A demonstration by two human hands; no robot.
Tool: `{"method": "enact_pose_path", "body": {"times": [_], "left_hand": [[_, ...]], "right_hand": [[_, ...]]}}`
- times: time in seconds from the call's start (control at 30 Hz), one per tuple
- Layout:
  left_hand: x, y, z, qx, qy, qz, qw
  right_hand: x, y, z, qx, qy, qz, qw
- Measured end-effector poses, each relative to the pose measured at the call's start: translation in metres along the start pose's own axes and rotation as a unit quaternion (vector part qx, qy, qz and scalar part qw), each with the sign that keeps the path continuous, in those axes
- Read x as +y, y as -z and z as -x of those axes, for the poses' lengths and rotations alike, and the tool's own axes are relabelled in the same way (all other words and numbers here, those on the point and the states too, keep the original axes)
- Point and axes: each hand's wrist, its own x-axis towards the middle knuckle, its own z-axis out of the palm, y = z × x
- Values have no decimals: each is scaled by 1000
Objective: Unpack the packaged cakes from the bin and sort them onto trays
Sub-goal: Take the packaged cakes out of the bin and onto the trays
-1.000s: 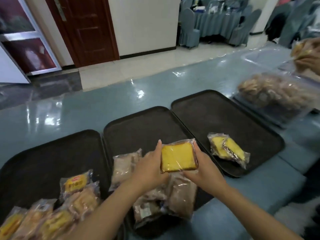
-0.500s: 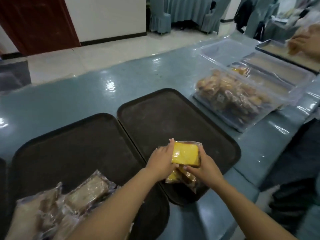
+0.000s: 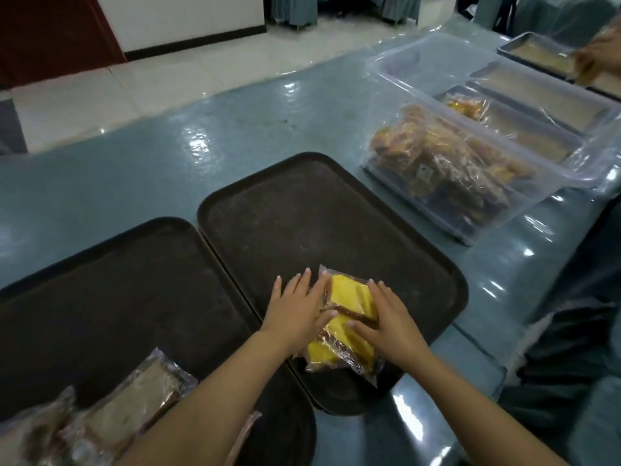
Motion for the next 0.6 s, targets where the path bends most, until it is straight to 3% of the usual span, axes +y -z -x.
{"method": "enact_pose_path", "body": {"times": [0.13, 0.23, 0.47, 0.6], "left_hand": [[-15, 35, 52, 123, -67, -19, 990], [-31, 56, 108, 196, -71, -6, 978], [-79, 77, 257, 247, -3, -25, 969], [-108, 74, 362, 261, 58, -50, 962]], "right_hand": [[-38, 20, 20, 20, 100, 41, 994], [-79, 28, 44, 17, 183, 45, 982], [-194, 19, 114, 23, 369, 91, 925], [-269, -13, 168, -17, 441, 78, 894]]}}
